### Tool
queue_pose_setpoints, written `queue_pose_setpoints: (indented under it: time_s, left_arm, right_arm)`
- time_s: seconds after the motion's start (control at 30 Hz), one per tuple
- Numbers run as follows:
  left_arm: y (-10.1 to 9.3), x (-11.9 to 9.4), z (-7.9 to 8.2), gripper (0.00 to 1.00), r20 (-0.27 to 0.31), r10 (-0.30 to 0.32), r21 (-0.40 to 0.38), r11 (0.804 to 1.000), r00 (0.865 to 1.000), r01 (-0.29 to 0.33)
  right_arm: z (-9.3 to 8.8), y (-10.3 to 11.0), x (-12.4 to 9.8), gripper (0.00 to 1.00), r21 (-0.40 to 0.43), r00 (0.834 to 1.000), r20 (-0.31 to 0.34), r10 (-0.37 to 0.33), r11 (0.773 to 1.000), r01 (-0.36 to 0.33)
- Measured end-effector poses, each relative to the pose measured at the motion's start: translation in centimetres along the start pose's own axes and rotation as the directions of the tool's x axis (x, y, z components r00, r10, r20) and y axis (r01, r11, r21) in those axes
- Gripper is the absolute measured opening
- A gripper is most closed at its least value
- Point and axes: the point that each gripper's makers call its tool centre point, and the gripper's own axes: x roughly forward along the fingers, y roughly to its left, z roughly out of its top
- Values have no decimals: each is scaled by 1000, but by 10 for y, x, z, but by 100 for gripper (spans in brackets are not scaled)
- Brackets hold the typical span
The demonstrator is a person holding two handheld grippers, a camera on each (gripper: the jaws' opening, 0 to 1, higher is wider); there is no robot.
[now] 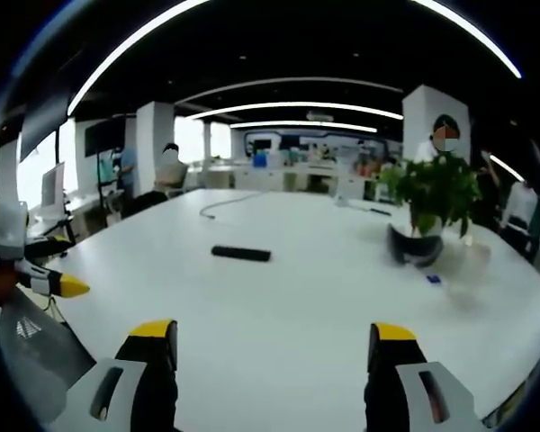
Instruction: Press the specified remote control buttons in sequence, fully releasing each button before pressing the next.
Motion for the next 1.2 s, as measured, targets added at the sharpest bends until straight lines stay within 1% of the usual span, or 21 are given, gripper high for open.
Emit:
queue_pose_setpoints:
  time_s: [0.03,0.1,0.23,0.33,0.47,0.6,0.67,0.73,0.77,0.83,0.93,1.0,1.07,1.2]
  left_arm:
    - [-2,1,1,100,-3,-10,19,1000,1000,10]
    - [-2,3,7,100,-2,-12,45,999,1000,12]
    - [-3,11,21,100,17,-35,54,998,999,34]
    - [-2,19,30,100,13,-55,82,995,998,54]
    - [2,26,40,100,19,-76,91,993,997,74]
    - [5,33,49,100,13,-97,131,987,995,95]
    - [4,37,54,100,7,-117,137,984,993,115]
    - [2,43,58,100,-5,-137,153,979,991,137]
    - [1,46,59,100,-23,-152,176,972,988,154]
    - [1,51,62,100,-28,-150,204,967,988,153]
    - [1,60,65,100,-46,-171,218,960,984,177]
    - [-3,64,68,100,-58,-201,228,951,978,209]
    - [-6,71,69,100,-83,-229,236,941,970,243]
    - [-10,82,74,99,-115,-261,271,920,958,283]
  right_arm:
    - [0,0,0,86,1,1000,0,0,1000,0]
    - [0,0,0,86,2,1000,1,-2,1000,2]
    - [0,-1,0,86,1,1000,1,-4,1000,4]
    - [0,-1,0,86,8,1000,-2,-4,1000,4]
    - [0,-1,0,85,13,1000,-2,-4,1000,4]
    - [-1,-2,0,85,16,1000,-4,-9,1000,9]
    - [-2,-2,0,84,12,1000,-9,-9,1000,9]
    - [-2,-2,0,84,10,1000,-11,-8,1000,8]
    - [-3,-1,0,84,11,1000,-13,-7,1000,7]
    - [-4,-2,1,84,9,1000,-19,-7,1000,7]
    - [-4,-2,1,84,8,1000,-23,-9,1000,10]
    - [-5,-3,1,83,7,1000,-27,-13,1000,13]
    - [-5,-3,1,83,8,1000,-29,-13,1000,13]
    - [-6,-3,2,83,7,999,-36,-13,1000,13]
